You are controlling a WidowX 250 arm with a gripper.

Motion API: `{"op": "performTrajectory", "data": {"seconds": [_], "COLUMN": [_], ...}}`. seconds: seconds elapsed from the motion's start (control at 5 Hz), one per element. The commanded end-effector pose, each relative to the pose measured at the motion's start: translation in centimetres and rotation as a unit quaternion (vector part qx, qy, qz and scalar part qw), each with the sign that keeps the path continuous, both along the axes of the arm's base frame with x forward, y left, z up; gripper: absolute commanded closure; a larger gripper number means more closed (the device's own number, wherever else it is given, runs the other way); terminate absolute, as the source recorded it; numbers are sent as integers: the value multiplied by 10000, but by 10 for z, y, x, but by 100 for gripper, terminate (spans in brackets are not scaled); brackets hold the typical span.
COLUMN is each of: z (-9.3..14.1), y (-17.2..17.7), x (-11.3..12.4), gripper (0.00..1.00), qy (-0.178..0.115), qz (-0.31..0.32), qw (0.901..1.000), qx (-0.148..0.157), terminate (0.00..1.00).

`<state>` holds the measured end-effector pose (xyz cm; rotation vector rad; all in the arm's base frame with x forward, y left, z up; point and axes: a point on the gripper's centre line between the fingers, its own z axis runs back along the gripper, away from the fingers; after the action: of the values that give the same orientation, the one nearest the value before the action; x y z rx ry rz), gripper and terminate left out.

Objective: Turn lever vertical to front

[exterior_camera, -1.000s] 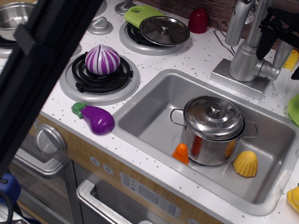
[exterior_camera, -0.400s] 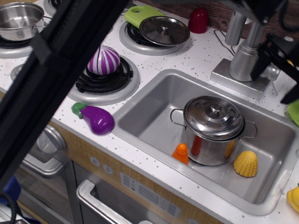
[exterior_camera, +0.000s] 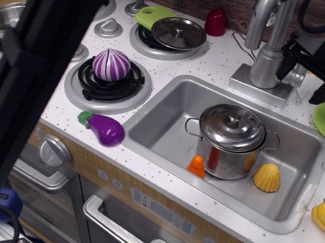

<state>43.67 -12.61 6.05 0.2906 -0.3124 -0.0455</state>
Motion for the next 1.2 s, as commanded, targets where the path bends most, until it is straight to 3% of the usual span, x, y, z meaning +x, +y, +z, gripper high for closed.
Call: {"op": "performTrajectory", "data": {"seconds": [0.0,0.6,0.8,1.0], "z": [49,59,58,53], "y": [9,16,17,15], "x": [20,47,54,55], "gripper": [0,0,0,100], "qy": [-758,-1076,-1128,-1132], "qz": [-131,-373,-406,-316], "qw": [9968,9935,9926,9926], "qx": [-230,-47,-170,-307], "terminate": [0,0,0,0]}}
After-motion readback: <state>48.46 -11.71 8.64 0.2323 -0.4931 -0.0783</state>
